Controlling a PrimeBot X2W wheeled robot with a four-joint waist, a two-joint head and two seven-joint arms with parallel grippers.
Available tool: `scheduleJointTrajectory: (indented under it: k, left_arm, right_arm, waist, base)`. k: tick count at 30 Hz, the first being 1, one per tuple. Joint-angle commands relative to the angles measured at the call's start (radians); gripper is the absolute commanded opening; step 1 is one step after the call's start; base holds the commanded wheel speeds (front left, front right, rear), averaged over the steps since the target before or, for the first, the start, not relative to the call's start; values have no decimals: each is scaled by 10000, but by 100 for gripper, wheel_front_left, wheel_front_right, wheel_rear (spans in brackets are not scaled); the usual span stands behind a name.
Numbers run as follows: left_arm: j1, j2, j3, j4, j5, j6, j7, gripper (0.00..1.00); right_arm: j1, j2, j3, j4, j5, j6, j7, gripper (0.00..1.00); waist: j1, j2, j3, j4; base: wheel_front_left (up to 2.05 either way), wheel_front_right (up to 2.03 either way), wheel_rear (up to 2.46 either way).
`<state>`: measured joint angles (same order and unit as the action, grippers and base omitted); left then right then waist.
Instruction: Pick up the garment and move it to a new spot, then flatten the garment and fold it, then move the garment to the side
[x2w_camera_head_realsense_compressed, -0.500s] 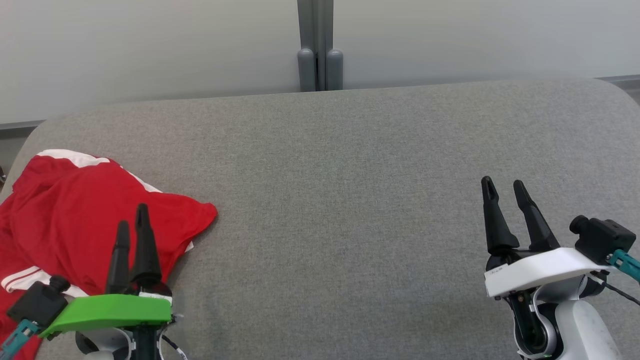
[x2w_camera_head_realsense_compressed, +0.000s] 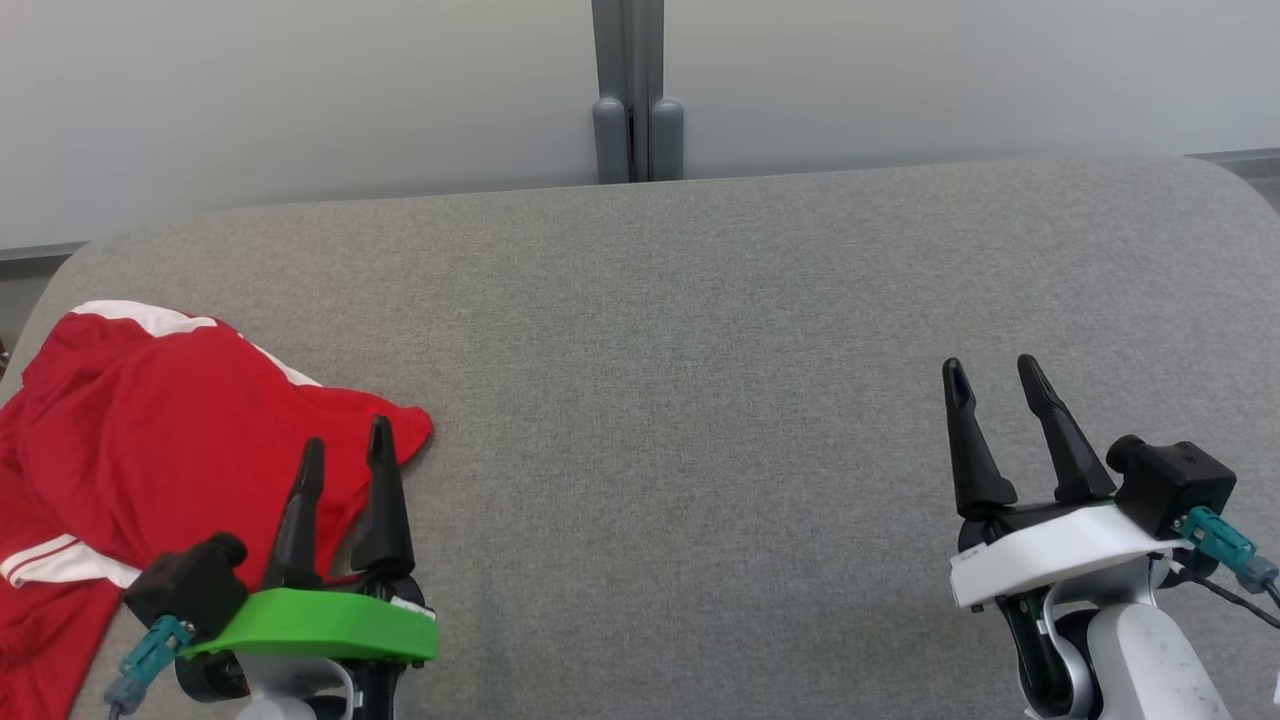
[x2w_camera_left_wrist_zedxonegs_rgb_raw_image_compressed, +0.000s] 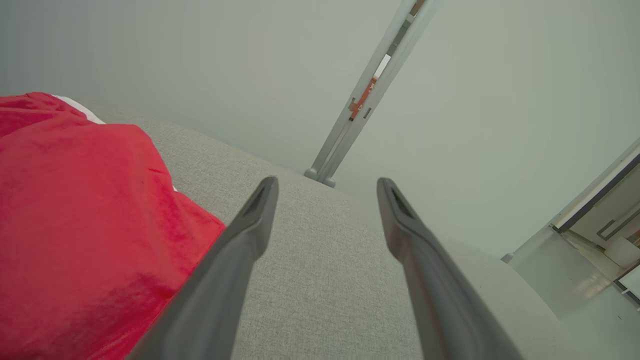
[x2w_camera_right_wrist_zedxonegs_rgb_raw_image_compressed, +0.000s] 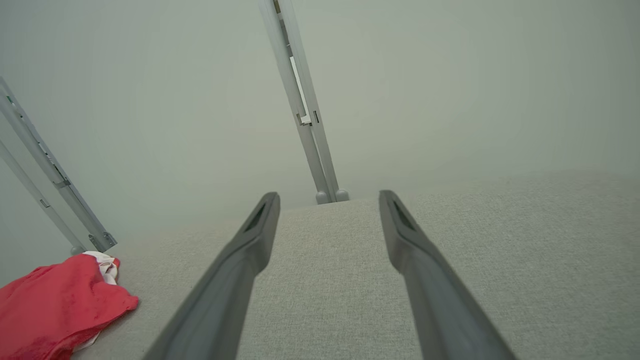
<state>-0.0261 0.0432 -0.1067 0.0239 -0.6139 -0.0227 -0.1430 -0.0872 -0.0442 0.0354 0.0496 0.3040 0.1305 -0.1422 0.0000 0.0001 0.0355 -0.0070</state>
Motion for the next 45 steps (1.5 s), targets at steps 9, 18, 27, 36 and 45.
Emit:
scheduleJointTrajectory:
  k: [9,18,27,36,45]
  left_arm:
    - [103,77,-581,166,1614,322,-291,100]
    - [93,124,-1106,100,3096,527,-498,100]
    - [177,221,-1474,13,3880,758,-699,100]
    - [348,97,-1309,-9,3616,401,-877,100]
    - [460,74,-1177,128,3116,327,-1055,100]
  right_arm:
    - [65,-58,-45,-122,-1188,2,-310,100]
    - [76,-64,-56,-175,-2132,2,-514,100]
    - [108,-68,-20,-251,-2757,1,-712,100]
    - [166,-69,-146,-137,-2011,2,-891,100]
    - [230,-71,80,-295,-1708,1,-1052,100]
  waist:
    - [0,-1,29,-15]
    - [0,-1,66,-47]
    - [0,-1,53,-62]
    - [0,-1,99,-46]
    - [0,-1,108,-104]
  base:
    - [0,0,0]
    - [0,0,0]
    - [0,0,0]
    - [0,0,0]
    - [0,0,0]
